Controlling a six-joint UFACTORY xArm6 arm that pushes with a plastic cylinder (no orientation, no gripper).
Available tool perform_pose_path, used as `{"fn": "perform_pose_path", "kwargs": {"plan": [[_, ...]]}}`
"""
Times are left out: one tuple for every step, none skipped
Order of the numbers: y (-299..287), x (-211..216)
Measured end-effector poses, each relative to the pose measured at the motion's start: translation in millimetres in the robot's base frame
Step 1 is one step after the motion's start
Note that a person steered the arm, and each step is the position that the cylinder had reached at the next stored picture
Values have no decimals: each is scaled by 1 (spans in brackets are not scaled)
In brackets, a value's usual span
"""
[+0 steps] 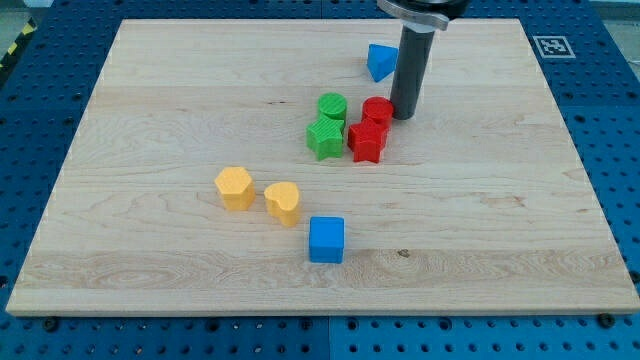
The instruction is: Push the triangle to the top right side of the board
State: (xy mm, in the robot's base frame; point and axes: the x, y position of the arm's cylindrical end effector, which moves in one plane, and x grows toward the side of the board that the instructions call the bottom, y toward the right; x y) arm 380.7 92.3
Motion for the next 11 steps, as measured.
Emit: {"fn": "perform_pose_path", "kwargs": {"plan": [[-3, 0], [-3, -2], [-13, -20], [-15, -33], [-15, -47], [-25, -50], [-58, -54], [-50, -69], [-27, -69], [-24, -84], [-16, -104]]}}
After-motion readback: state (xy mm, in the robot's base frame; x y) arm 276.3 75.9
